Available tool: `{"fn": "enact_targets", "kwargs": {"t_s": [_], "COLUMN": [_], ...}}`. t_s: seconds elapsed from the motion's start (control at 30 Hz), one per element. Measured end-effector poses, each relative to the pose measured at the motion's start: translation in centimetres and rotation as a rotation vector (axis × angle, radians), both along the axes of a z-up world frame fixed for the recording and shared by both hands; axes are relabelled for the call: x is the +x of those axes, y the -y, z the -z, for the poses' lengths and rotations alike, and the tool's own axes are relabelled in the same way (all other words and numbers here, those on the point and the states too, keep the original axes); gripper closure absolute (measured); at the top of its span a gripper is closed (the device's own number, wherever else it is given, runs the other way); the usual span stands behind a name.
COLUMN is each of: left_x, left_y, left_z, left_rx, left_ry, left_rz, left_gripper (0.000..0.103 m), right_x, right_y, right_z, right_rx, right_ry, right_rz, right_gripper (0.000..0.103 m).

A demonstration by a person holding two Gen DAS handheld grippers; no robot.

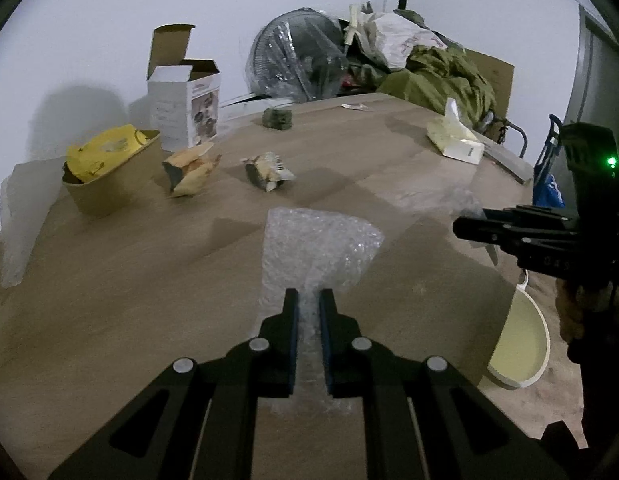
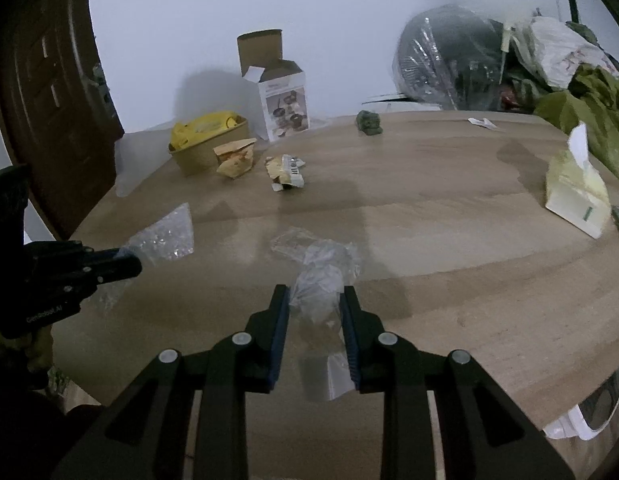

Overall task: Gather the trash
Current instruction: 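Lift and carry the wrapper and bubble wrap with both grippers toward the bucket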

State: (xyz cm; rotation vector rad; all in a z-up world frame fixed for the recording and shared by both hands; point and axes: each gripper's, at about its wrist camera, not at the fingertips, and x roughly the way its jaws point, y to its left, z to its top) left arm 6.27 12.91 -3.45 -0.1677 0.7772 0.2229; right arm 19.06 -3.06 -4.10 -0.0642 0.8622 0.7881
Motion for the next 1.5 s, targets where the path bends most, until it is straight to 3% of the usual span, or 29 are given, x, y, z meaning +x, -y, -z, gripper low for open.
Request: {"fn": "enact_targets", "kwargs": {"t_s": [1.5], "left_x": [5.8], "left_y": [13.8], "left_z": [0.2], "left_rx": [0.028], "left_ry": [0.009], "left_rz": [0.396], "left_gripper": [0.094], "right_x": [-7.0], "right_y": [16.9], "right_z": [-0.1], "right_rx": [-0.032], "right_ry": [0.014], "right_rz": [0.370], "right_gripper": [0.079]}}
